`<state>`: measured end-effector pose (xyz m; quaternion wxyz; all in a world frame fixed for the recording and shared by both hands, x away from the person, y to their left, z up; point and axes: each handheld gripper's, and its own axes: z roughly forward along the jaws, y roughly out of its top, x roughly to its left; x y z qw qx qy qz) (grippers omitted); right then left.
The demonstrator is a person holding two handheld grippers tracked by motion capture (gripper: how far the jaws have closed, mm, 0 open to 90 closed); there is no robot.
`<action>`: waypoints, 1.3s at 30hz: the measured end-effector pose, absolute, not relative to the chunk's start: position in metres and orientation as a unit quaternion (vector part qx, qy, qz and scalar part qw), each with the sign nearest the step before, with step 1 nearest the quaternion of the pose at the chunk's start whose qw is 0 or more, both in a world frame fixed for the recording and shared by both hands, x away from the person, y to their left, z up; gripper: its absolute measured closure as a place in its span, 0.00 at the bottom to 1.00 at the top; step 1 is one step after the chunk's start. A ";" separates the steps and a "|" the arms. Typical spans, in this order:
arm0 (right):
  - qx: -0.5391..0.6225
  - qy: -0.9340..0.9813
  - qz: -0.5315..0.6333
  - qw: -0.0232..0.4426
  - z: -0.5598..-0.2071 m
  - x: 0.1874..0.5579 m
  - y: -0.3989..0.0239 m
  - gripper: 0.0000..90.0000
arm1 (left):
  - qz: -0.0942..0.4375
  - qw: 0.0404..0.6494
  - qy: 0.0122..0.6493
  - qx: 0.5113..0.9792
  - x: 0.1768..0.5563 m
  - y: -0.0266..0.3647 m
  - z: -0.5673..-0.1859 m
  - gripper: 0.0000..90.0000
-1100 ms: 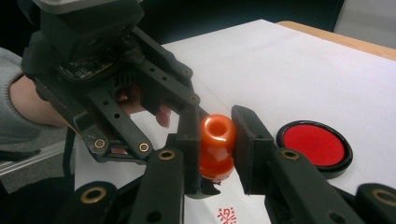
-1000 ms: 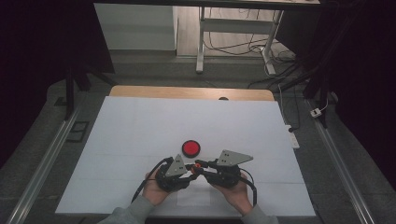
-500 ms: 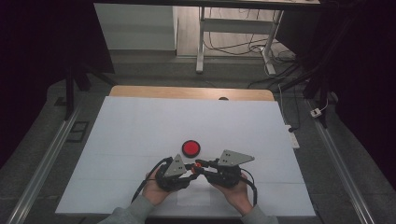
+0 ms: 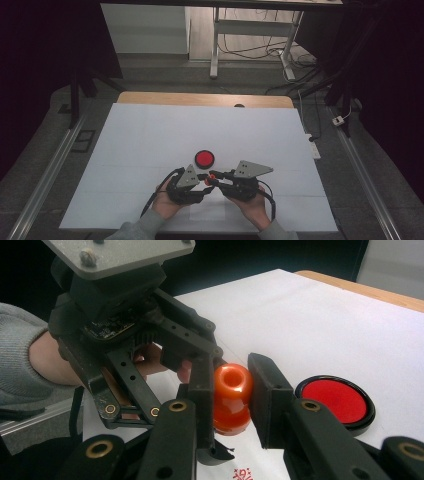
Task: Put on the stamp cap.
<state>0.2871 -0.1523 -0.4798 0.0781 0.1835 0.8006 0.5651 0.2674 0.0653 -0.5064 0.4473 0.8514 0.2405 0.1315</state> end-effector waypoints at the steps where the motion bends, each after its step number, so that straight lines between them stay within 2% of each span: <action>1: 0.183 0.801 0.565 0.078 -0.480 0.287 -0.152 0.81 | 0.130 0.448 0.240 0.851 0.268 0.065 -0.506 0.57; 13: 0.186 0.799 0.566 0.081 -0.478 0.288 -0.154 0.81 | 0.115 0.436 0.250 0.857 0.268 0.077 -0.505 0.37; 19: 0.188 0.796 0.569 0.084 -0.475 0.289 -0.157 0.81 | 0.118 0.429 0.269 0.854 0.262 0.104 -0.508 0.31; 39: 0.207 0.784 0.577 0.098 -0.469 0.295 -0.171 0.81 | 0.143 0.431 0.346 0.822 0.239 0.185 -0.517 0.30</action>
